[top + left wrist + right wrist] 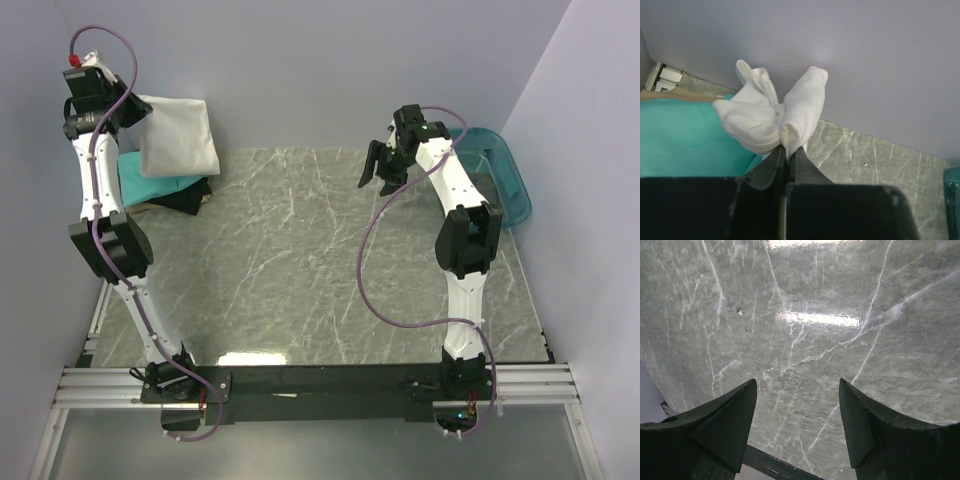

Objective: Fold and stack the t-shirts
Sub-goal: Neatly place the folded tshirt to the corner

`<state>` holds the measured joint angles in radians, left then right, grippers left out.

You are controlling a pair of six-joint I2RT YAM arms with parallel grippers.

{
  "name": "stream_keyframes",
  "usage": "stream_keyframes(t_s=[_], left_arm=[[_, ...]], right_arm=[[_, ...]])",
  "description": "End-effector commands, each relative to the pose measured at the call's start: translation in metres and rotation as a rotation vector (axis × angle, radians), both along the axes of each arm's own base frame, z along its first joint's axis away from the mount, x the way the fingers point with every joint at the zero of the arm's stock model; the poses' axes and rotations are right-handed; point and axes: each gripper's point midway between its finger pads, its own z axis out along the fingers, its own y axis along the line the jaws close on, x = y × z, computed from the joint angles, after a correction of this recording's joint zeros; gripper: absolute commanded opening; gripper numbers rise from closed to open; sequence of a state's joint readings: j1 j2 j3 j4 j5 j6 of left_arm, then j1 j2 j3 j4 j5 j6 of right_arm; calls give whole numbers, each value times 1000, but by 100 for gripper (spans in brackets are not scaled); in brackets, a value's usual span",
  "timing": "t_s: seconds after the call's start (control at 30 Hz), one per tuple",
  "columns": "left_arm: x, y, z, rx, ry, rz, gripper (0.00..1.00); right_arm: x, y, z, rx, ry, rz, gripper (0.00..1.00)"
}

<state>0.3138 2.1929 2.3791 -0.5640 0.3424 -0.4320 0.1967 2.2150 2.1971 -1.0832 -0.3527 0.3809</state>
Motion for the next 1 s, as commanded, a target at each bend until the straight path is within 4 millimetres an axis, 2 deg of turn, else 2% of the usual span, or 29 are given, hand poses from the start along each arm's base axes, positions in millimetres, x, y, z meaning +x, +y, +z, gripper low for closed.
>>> stream_keyframes(t_s=[0.0,0.13,0.43,0.73,0.97], left_arm=[[-21,-9,101,43,-231,-34,0],[-26,-9,104,28,-228,-40,0],[-29,-9,92,9,-193,-57,0],[-39,-23,101,-24,-207,-107,0],[-36,-19,80,-29,-158,-94,0]], right_arm=[[1,5,-5,5,-1,7,73],[-1,5,-7,3,3,8,73],[-5,8,-11,0,11,18,73],[-9,9,-15,-3,16,24,73],[-11,12,-15,-7,13,37,73]])
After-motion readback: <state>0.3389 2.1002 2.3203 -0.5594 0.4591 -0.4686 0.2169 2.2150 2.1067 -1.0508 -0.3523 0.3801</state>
